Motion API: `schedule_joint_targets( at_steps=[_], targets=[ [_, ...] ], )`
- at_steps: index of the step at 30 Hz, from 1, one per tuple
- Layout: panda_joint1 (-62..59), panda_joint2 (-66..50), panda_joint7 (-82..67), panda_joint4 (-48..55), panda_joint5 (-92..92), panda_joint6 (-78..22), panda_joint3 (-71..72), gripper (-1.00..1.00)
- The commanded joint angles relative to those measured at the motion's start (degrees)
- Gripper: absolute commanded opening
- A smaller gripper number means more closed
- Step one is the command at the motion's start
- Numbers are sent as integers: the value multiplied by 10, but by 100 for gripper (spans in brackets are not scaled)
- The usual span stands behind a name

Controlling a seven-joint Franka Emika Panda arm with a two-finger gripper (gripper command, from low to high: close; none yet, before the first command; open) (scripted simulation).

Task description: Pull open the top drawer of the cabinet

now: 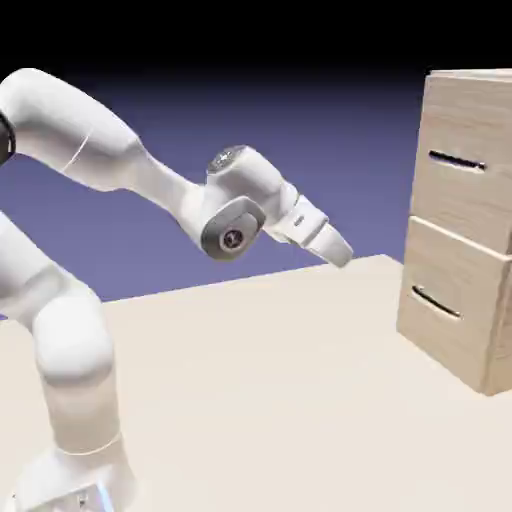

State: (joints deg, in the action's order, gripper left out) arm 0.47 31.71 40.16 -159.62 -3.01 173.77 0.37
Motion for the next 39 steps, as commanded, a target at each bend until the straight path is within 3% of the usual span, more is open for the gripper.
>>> schedule_joint_targets(
  at_steps=[1,39],
  targets=[
    [-2,-8,-19,11,-25,-2,3,0],
    [-69,-306,-744,446,-972,-75,119,0]
  ],
)
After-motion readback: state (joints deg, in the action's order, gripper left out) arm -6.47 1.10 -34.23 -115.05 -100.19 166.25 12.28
